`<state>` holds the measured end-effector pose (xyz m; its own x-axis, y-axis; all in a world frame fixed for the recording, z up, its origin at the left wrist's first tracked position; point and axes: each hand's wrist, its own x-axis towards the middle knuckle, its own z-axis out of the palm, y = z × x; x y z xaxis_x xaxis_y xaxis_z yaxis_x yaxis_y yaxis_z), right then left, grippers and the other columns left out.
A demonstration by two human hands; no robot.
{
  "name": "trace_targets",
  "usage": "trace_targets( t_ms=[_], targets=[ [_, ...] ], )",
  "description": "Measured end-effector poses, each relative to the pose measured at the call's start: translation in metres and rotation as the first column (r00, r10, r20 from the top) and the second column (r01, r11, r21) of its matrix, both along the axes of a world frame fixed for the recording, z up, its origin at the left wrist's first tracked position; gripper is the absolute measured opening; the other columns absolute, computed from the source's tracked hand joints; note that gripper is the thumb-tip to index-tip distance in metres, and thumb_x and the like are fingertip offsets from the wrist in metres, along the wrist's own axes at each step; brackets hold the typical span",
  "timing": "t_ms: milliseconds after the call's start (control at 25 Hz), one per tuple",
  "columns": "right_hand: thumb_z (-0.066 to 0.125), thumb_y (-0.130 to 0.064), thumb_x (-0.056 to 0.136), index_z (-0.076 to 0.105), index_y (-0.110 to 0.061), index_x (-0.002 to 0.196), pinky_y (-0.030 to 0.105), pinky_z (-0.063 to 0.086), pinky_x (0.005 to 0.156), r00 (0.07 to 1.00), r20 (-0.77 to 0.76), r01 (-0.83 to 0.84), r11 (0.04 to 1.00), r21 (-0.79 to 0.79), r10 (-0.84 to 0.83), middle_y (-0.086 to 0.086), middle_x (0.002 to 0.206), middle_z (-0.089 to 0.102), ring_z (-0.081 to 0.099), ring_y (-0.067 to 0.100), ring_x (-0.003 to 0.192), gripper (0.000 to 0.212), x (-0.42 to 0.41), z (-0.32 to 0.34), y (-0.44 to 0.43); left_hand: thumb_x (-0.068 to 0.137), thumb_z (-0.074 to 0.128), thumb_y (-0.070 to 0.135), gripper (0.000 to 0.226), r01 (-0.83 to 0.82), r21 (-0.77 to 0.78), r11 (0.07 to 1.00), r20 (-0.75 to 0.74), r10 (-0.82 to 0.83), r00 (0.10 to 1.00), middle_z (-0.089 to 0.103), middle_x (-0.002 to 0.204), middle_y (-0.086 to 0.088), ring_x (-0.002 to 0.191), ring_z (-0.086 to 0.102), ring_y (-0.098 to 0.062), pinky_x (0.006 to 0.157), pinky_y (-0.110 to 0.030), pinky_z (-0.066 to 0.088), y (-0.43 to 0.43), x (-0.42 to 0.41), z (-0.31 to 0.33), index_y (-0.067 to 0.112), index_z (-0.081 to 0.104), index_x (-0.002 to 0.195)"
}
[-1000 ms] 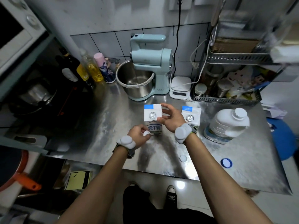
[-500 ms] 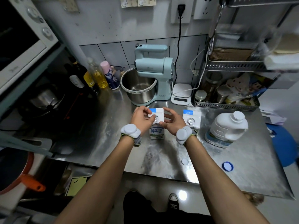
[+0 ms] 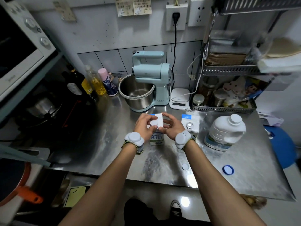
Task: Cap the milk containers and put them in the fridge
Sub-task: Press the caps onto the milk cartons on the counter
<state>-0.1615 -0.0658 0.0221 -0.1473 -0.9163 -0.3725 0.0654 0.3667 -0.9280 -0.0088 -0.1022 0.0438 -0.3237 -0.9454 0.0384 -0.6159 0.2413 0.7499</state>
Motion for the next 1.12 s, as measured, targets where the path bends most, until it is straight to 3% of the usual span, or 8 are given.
trace_targets(
  t_ms=[280, 400, 600, 760, 920, 1000, 1120],
  targets=[
    [0.072, 0.015, 0.081, 0.052, -0.019, 0.142, 0.051, 0.055, 0.102, 1.000, -0.003, 0.009, 1.000, -0.006, -0.009, 0.020, 0.138, 0.061, 0.066, 0.034, 0.121, 0.073, 0.000, -0.003, 0.000, 0.079, 0.076, 0.005, 0.034, 0.065, -0.027, 0.998, 0.172, -0.059, 0.983, 0.057, 0.113, -0.010, 0.090, 0.056, -0.018, 0.076, -0.003, 0.035, -0.005, -0.001, 0.012, 0.006, 0.069, 0.112],
    [0.072, 0.014, 0.080, 0.052, -0.020, 0.142, 0.053, 0.054, 0.103, 1.000, -0.002, 0.018, 1.000, -0.008, -0.018, 0.020, 0.138, 0.061, 0.065, 0.034, 0.122, 0.073, 0.000, -0.005, 0.000, 0.080, 0.075, 0.005, 0.036, 0.110, -0.015, 0.994, 0.264, -0.102, 0.959, 0.057, 0.118, -0.012, 0.105, 0.057, -0.024, 0.087, -0.013, 0.037, -0.008, -0.003, 0.016, 0.008, 0.070, 0.116],
    [0.072, 0.015, 0.080, 0.050, -0.017, 0.144, 0.054, 0.053, 0.104, 1.000, 0.010, 0.019, 1.000, -0.006, -0.019, 0.023, 0.138, 0.061, 0.065, 0.036, 0.122, 0.074, 0.001, -0.003, 0.000, 0.077, 0.074, -0.002, 0.031, 0.131, -0.058, 0.990, 0.198, -0.117, 0.973, 0.060, 0.110, -0.010, 0.102, 0.058, -0.025, 0.082, -0.014, 0.038, -0.004, -0.002, 0.015, 0.006, 0.072, 0.107],
    [0.070, 0.018, 0.081, 0.049, -0.012, 0.145, 0.052, 0.052, 0.105, 1.000, 0.022, 0.007, 1.000, -0.007, -0.007, 0.024, 0.140, 0.060, 0.064, 0.037, 0.123, 0.073, 0.000, -0.001, 0.000, 0.080, 0.072, 0.000, 0.034, 0.183, -0.063, 0.981, 0.237, -0.163, 0.958, 0.061, 0.117, -0.005, 0.112, 0.056, -0.024, 0.096, -0.029, 0.045, -0.004, 0.000, 0.015, 0.011, 0.072, 0.112],
    [0.072, 0.015, 0.082, 0.047, -0.011, 0.147, 0.051, 0.052, 0.107, 1.000, 0.010, -0.007, 1.000, -0.016, 0.007, 0.024, 0.140, 0.058, 0.063, 0.037, 0.125, 0.074, -0.001, 0.000, 0.002, 0.074, 0.083, 0.026, 0.043, 0.003, -0.055, 0.998, 0.151, 0.005, 0.989, 0.055, 0.107, -0.003, 0.088, 0.054, -0.011, 0.076, -0.011, 0.039, -0.001, 0.002, 0.011, 0.013, 0.066, 0.112],
    [0.071, 0.016, 0.082, 0.047, -0.011, 0.147, 0.051, 0.052, 0.106, 1.000, 0.020, -0.007, 1.000, -0.012, 0.008, 0.025, 0.140, 0.059, 0.063, 0.037, 0.125, 0.074, -0.002, -0.001, 0.002, 0.073, 0.083, 0.027, 0.036, -0.003, -0.069, 0.998, 0.209, 0.018, 0.978, 0.058, 0.099, -0.003, 0.078, 0.052, -0.010, 0.071, -0.015, 0.040, -0.003, 0.001, 0.012, 0.013, 0.068, 0.103],
    [0.070, 0.018, 0.081, 0.048, -0.011, 0.145, 0.050, 0.053, 0.105, 1.000, 0.031, -0.001, 1.000, -0.009, 0.001, 0.024, 0.140, 0.059, 0.065, 0.037, 0.123, 0.074, -0.003, -0.001, 0.001, 0.078, 0.078, 0.015, 0.026, 0.108, -0.078, 0.991, 0.284, -0.082, 0.955, 0.060, 0.099, -0.004, 0.086, 0.056, -0.018, 0.084, -0.029, 0.047, -0.006, -0.002, 0.018, 0.009, 0.070, 0.102]
  ],
)
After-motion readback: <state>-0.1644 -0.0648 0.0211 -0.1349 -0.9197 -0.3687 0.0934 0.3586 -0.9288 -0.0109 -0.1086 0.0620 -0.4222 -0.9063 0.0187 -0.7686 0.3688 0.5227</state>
